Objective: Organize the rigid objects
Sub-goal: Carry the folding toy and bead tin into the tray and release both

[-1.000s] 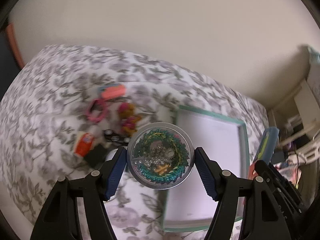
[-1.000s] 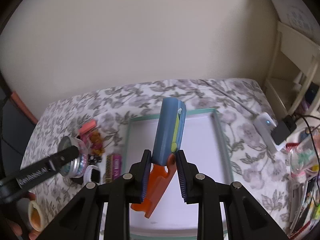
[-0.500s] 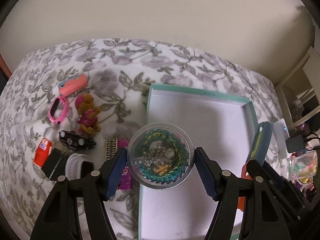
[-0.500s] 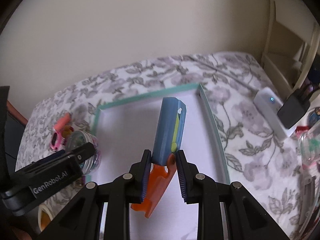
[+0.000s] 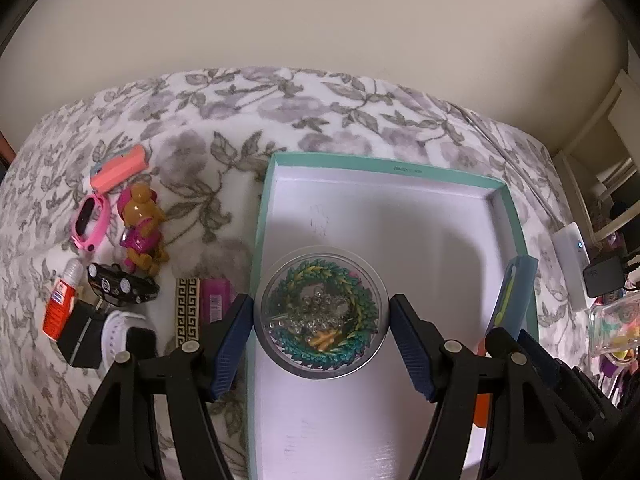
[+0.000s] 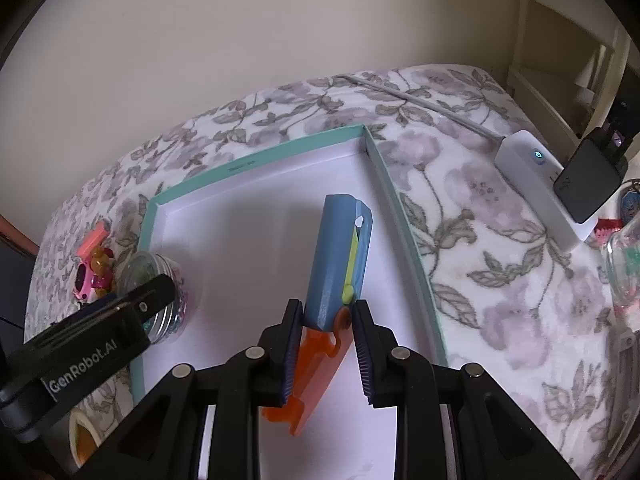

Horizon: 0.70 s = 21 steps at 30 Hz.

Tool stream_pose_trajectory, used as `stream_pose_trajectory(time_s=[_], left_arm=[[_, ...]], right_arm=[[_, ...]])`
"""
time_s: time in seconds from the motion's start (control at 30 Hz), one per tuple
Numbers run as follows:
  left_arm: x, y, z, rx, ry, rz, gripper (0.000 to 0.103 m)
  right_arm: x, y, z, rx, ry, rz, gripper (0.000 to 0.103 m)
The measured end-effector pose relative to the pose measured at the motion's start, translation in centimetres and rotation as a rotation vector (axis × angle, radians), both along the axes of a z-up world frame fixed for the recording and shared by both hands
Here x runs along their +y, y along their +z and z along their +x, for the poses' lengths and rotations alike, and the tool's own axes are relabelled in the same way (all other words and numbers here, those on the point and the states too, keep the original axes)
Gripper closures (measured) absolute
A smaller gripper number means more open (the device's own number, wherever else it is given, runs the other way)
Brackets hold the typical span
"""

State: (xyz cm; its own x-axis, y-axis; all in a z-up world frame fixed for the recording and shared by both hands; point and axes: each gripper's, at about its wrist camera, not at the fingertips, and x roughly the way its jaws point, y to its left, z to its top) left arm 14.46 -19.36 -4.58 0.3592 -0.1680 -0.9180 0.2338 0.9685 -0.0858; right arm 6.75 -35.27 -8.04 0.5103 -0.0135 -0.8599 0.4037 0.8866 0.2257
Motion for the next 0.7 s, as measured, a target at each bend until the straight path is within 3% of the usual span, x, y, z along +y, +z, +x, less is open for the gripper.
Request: stream_pose_trajectory(time_s=[0.23, 0.43, 0.47, 0.5, 0.53, 0.6, 0.67, 0.7], left_arm=[[0.2, 0.4, -0.2, -0.004, -0.008, -0.029, 0.032], [0.7, 2.8, -0.5, -0.050, -0.013, -0.077, 0.031], [0.9, 3.2, -0.6, -0.061, -0.009, -0.082, 0.029], [1.1, 3.5, -0.5, -0.069, -0.005, -0.083, 0.017], [1.4, 4.0, -0.5, -0.082, 0.003, -0.083, 0.010], [1.9, 4.5, -0.6, -0.105, 0.015, -0.077, 0.010], [2.4, 4.7, -0.5, -0.114, 0.035, -0.061, 0.010], [2.8, 4.7, -0.4, -0.115, 0.046, -0.055, 0.010]], right_arm=[[0.3, 1.2, -0.1, -0.013, 0.008, -0.049, 0.075], [0.8, 3.7, -0.5, -0.053, 0.018, -0.101, 0.075], [0.9, 4.2, -0.6, -0.062, 0.020, -0.110, 0.075], [1.1, 4.7, -0.7, -0.071, 0.022, -0.122, 0.074], [1.2, 5.3, -0.8, -0.082, 0.023, -0.137, 0.073], [1.4, 5.9, -0.9, -0.095, 0.022, -0.154, 0.064], [1.7, 6.4, -1.0, -0.107, 0.021, -0.172, 0.048], [1.8, 6.6, -1.1, -0.112, 0.022, -0.181, 0.046]])
